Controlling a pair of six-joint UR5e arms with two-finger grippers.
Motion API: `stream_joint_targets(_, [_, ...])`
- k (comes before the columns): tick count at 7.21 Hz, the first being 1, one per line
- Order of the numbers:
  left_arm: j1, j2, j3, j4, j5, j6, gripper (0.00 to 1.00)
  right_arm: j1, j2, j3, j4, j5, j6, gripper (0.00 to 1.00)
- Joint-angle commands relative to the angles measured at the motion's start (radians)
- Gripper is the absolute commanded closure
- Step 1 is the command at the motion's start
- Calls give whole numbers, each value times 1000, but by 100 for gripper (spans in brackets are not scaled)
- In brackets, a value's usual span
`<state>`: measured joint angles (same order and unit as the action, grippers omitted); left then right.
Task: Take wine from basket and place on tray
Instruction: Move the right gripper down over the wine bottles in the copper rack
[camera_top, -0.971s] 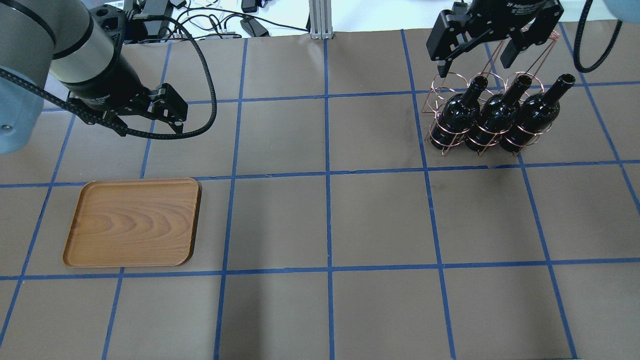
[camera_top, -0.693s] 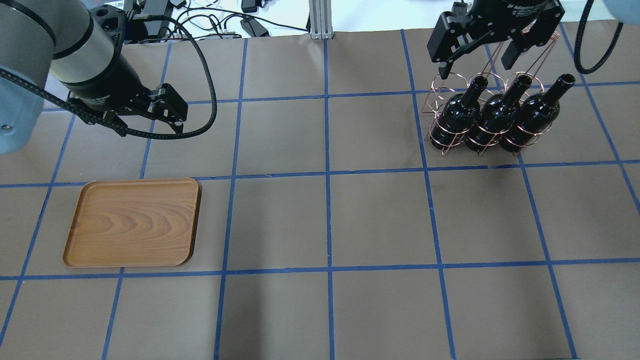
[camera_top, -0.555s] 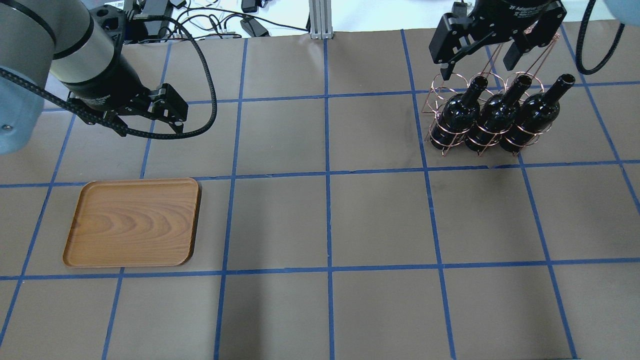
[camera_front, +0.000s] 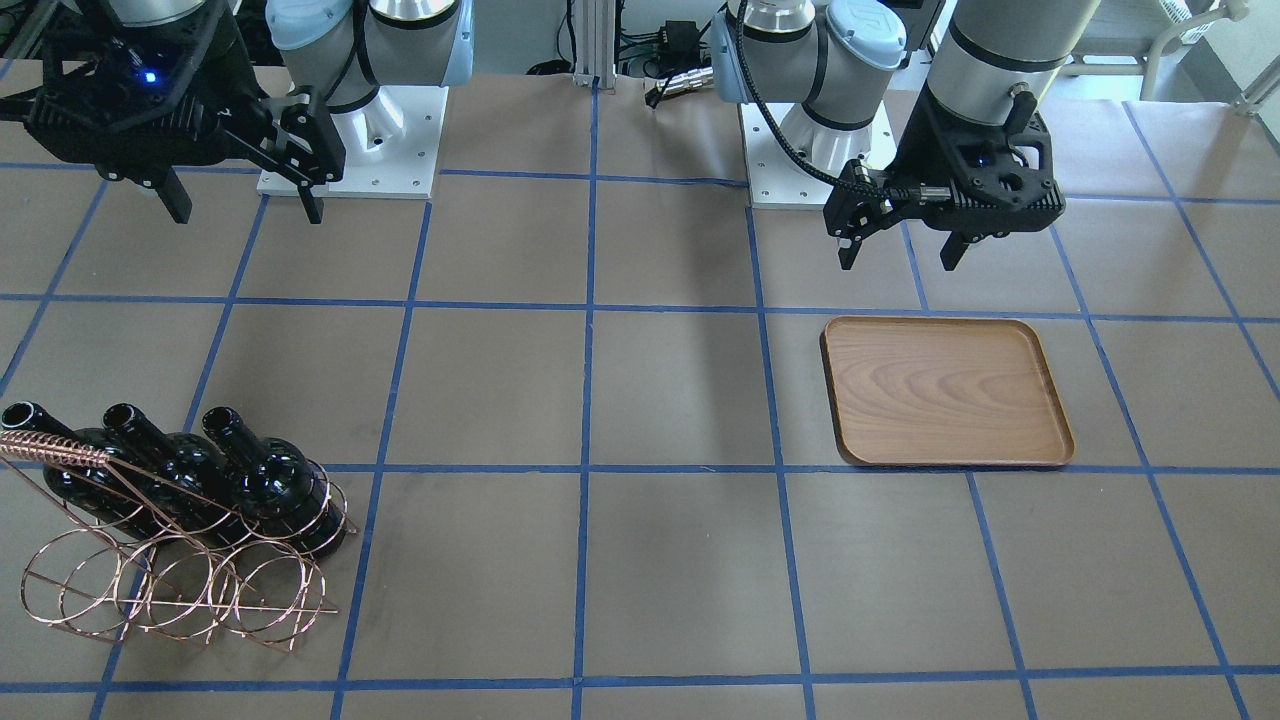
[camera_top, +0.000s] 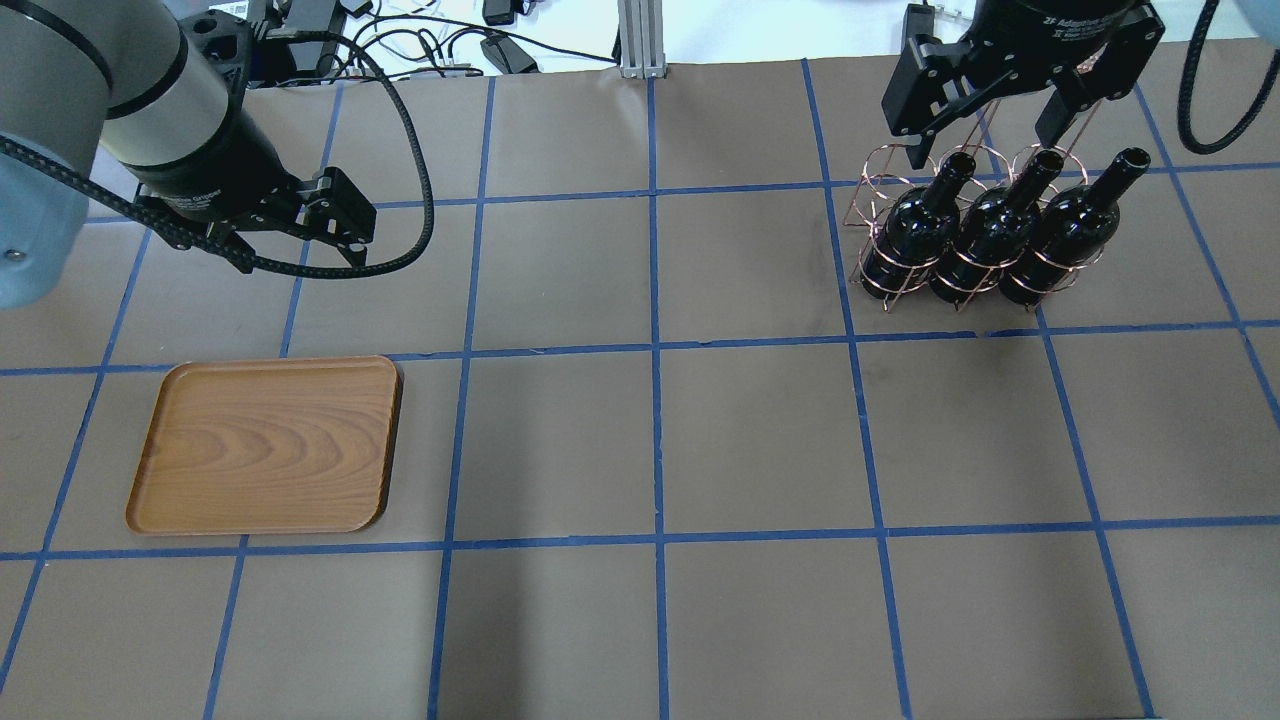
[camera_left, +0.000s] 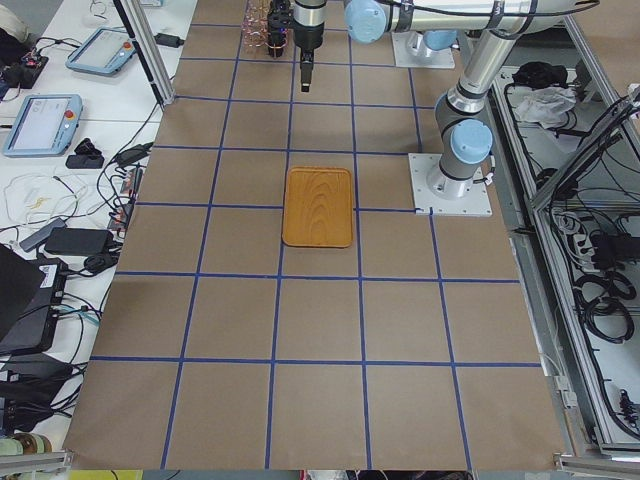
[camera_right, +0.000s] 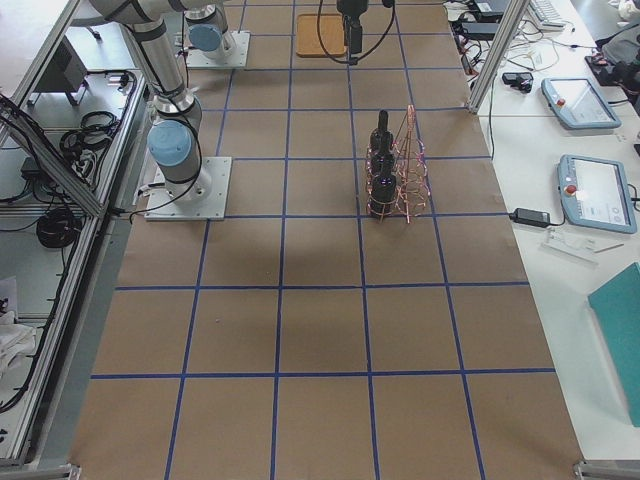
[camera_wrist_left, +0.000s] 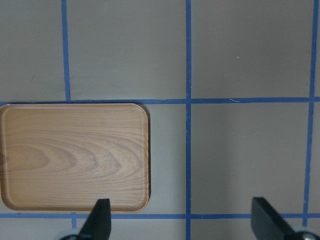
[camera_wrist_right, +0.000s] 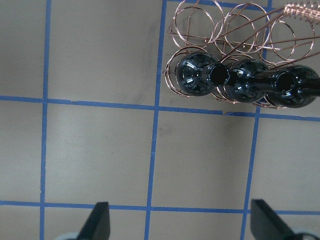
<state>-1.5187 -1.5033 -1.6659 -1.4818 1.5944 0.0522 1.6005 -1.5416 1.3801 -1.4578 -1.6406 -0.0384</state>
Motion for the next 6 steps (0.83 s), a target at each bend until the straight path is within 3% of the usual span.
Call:
stream_joint_targets(1, [0, 0, 0, 0, 1, 2, 0, -36, 20, 13, -16, 11, 22, 0])
stream_joint_targets(3, [0, 2, 0, 0, 1, 2, 0, -199, 66, 36, -80, 18, -76, 0])
stream_joint_targets(5, [0, 2, 0, 0, 1, 2, 0, -221, 95, 147, -269, 15, -152, 0])
stream_joint_targets(6, [0, 2, 0, 0, 1, 2, 0, -240, 112, 175, -277, 16, -203, 6])
